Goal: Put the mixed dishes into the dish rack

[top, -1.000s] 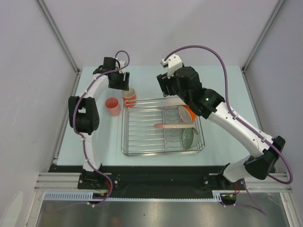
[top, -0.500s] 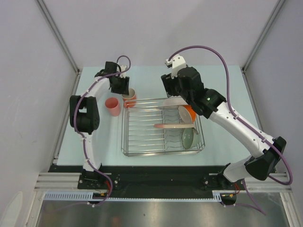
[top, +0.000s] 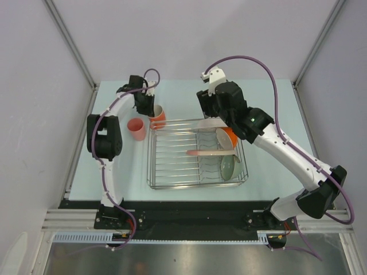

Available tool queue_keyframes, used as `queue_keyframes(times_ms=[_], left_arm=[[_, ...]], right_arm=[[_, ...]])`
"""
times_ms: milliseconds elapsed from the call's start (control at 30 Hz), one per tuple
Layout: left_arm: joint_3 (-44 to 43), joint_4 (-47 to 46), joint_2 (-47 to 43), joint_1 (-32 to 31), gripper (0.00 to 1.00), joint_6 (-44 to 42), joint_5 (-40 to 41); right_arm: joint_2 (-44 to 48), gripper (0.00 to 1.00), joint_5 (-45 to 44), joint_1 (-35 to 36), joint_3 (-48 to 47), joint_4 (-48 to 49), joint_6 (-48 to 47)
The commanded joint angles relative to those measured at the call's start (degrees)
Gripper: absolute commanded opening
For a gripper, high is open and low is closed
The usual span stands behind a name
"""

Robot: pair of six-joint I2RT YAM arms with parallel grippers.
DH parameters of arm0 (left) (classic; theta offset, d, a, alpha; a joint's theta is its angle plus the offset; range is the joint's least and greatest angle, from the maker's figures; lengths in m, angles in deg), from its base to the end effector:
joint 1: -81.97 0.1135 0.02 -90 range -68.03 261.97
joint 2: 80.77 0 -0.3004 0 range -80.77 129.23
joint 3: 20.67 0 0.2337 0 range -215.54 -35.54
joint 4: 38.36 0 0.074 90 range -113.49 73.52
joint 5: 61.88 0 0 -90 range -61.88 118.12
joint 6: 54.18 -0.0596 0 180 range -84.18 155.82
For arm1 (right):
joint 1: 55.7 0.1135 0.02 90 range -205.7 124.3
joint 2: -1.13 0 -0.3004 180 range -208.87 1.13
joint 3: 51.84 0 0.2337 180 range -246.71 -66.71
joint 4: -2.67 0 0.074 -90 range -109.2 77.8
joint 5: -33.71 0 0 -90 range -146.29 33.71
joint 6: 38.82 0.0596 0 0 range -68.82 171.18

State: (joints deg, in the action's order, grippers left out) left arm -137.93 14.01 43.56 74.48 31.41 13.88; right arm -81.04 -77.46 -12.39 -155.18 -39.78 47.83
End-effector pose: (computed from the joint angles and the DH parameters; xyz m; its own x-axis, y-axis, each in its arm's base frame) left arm 0.4823 -0.0782 0.2193 -0.8320 0.1846 -0.5232 0.3153 0.9333 -0.1721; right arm 0.2460 0.2023 0.4485 -0.2406 -0.3017 -0.9226 -0.4095 0.8933 -0.1853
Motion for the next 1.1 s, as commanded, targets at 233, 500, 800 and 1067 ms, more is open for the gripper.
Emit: queue_keyframes(times_ms=[233,500,800,1067], left_arm=[[-5.27,-4.02,-20.08,-0.16,0.00,9.32,-5.35],[-4.93,-10.94,-31.42,2.03,0.00,20.13,-19.13],[10.95,-46.68,-32.75,4.41,0.00,58.33,-44.11],[24.85,-78.17,-34.94,3.62,0.00,88.06,-47.11]], right_arm=[[0.61,0.65,14.65,-8.06,0.93,5.15,12.40],[0.34,0.77,29.99,-10.61,1.63,10.95,22.40],[-3.69,1.00,63.08,-10.89,12.35,53.64,53.78],[-11.07,1.00,66.08,-8.59,12.70,81.61,68.38]])
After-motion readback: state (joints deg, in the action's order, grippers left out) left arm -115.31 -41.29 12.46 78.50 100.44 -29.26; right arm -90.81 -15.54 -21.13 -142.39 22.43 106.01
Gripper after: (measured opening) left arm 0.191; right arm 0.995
